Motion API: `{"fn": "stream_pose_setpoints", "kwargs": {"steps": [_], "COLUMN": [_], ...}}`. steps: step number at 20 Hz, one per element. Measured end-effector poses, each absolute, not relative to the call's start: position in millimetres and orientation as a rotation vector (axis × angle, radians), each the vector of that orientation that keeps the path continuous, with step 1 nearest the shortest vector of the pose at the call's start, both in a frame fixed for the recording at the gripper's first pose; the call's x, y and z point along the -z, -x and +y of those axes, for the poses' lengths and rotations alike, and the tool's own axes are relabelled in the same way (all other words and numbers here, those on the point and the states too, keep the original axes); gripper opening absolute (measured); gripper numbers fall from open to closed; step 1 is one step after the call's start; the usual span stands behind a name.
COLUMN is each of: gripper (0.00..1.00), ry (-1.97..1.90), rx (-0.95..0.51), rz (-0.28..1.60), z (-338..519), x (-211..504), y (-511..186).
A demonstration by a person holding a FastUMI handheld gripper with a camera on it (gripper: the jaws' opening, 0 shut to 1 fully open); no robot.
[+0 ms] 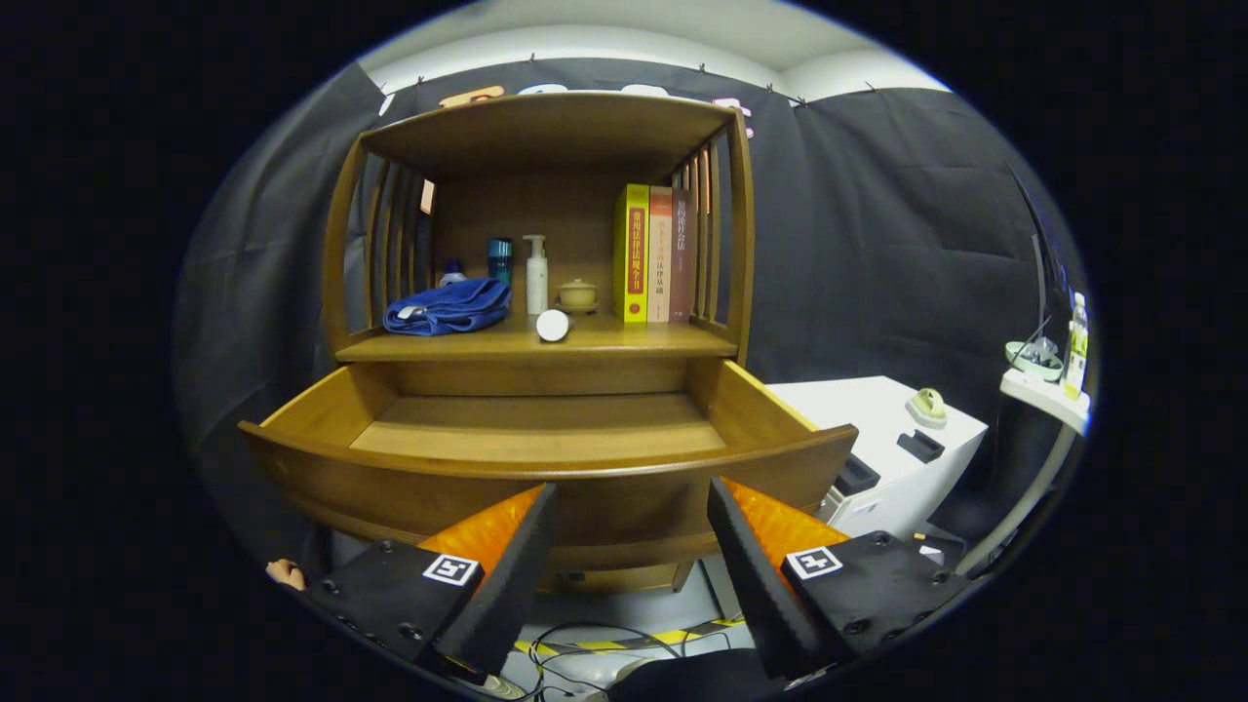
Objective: Pull open the drawer, take out the items inside it, and place them on the countertop above the cabinet.
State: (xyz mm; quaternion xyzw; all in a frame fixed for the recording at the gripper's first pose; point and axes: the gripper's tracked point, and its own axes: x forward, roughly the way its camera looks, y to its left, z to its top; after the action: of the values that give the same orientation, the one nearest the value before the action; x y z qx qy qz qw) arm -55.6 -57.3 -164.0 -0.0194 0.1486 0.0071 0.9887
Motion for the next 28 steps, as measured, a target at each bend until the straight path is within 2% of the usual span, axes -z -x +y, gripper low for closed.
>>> {"fn": "stream_pose_setpoints", "kwargs": {"steps": [10,28], "gripper": [0.96,0.96], "ry": [0.036,0.014], "rx": [-0.052,-0.032], "rz": [0.303,0.256], "z": [-44.4,-30.9], "x": [179.8,169.8], "y": [37.2,-51.3]}}
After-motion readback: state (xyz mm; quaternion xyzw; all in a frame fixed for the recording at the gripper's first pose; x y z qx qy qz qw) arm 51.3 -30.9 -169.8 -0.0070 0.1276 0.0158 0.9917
